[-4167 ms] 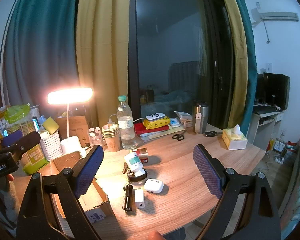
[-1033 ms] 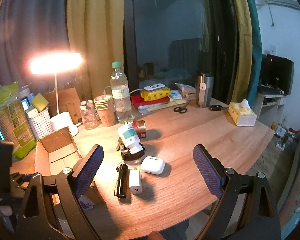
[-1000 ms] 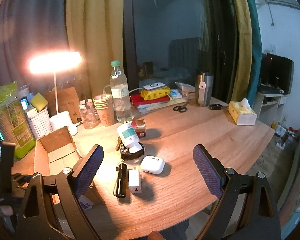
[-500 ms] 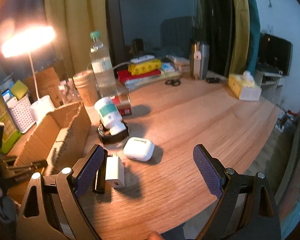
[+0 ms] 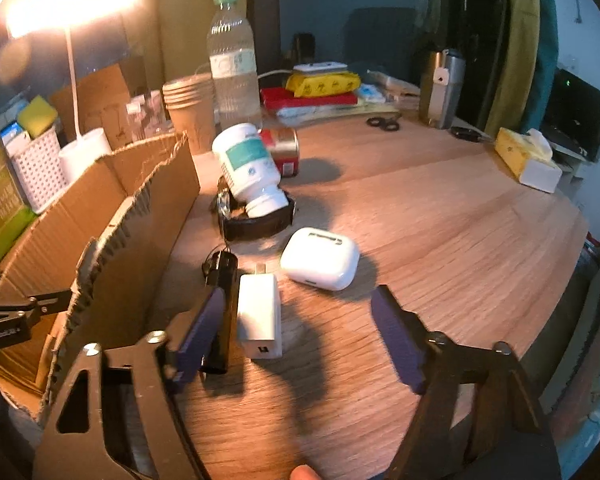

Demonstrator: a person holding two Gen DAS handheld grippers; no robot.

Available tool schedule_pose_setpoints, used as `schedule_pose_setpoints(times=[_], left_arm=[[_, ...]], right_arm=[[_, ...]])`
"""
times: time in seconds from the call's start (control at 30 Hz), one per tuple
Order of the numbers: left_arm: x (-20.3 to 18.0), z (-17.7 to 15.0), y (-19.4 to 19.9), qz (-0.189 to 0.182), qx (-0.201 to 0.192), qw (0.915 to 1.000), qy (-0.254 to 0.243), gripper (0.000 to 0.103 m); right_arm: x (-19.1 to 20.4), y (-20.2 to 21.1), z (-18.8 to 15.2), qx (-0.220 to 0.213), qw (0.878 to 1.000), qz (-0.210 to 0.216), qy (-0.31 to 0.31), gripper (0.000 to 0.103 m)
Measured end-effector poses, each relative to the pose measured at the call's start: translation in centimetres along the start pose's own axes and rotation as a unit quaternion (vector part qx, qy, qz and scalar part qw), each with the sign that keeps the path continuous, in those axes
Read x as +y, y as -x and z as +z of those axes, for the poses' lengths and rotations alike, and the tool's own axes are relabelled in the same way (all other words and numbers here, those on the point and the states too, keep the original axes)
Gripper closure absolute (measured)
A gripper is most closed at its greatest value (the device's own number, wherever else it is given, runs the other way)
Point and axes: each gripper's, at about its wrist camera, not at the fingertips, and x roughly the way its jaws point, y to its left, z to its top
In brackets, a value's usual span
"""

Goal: Organize rigid objects
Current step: 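Grasp the cardboard box wall with the left gripper while the right gripper approaches the white charger, then grasp the white charger block with the right gripper and lift it over the box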

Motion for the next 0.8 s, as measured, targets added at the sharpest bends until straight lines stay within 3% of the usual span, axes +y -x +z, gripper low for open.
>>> schedule_pose_setpoints(times=[0.1,0.2,0.33,0.5,0.8], left_arm=[[0.3,-0.2,0.1,-0.009,-0.007,0.9999,0.006,0.079],[0.3,-0.6,0.5,-0.007,-0.021,0.9997,0.004,0.086],[0.6,-0.7,0.6,-0.002,-0.032,0.9994,0.008,0.093],[0.6,-0.8,0.5,-0.001,-0.041,0.9991,0.011,0.093],[1.5,-0.5,0.6,0.011,-0.056,0.9981,0.026,0.094]], right_arm=[[0.4,-0.5,-0.1,0.003,1.0,0.001,0.002,0.039],[0.6,-0.9,-0.2,0.01,1.0,0.001,0.004,0.043],[0.9,-1.3,-0.6,0.017,1.0,0.004,0.01,0.062],[0.8,-1.7,-0.9,0.018,1.0,0.012,0.007,0.079],[1.0,-1.0,-1.1,0.002,1.0,0.027,0.015,0.08]])
